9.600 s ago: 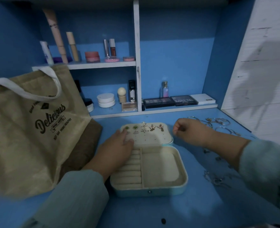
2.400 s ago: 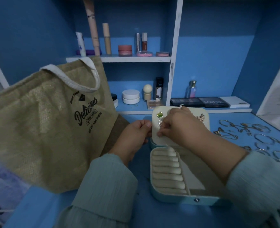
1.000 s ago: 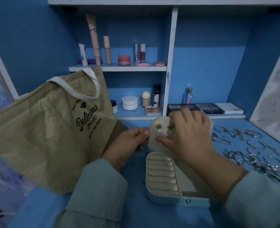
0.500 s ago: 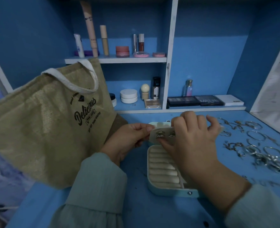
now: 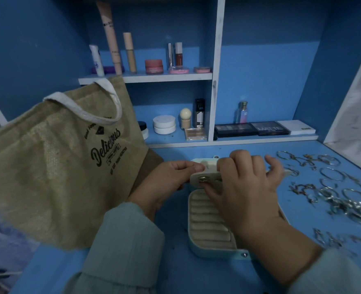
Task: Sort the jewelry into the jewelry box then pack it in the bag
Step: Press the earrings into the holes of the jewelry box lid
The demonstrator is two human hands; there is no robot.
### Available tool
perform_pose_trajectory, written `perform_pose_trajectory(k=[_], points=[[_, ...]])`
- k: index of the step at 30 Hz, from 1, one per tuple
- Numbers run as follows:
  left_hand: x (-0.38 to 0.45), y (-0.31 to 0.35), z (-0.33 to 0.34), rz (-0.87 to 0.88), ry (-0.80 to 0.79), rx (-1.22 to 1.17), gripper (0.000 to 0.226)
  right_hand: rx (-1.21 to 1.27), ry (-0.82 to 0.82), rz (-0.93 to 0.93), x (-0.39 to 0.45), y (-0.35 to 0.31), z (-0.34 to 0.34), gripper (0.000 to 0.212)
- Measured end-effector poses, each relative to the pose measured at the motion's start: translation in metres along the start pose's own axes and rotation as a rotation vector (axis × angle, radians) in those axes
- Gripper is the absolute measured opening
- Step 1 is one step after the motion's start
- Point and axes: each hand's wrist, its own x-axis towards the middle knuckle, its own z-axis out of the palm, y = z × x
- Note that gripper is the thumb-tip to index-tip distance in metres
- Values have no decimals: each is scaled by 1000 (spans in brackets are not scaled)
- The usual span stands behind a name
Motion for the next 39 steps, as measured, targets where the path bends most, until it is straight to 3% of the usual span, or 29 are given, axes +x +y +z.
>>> perform_pose_trajectory(k=[15,28,39], points=[[8,-4,-2,-91,-62,71,11,26,-31,-11,-4,1,3,38],[12,-4,-2,-41,-115,154,17,3,-50,-13,-4,-1,0,35],[13,-5,-5,-38,-126,128,36,1,-50,-8,-5,-2,0,37]])
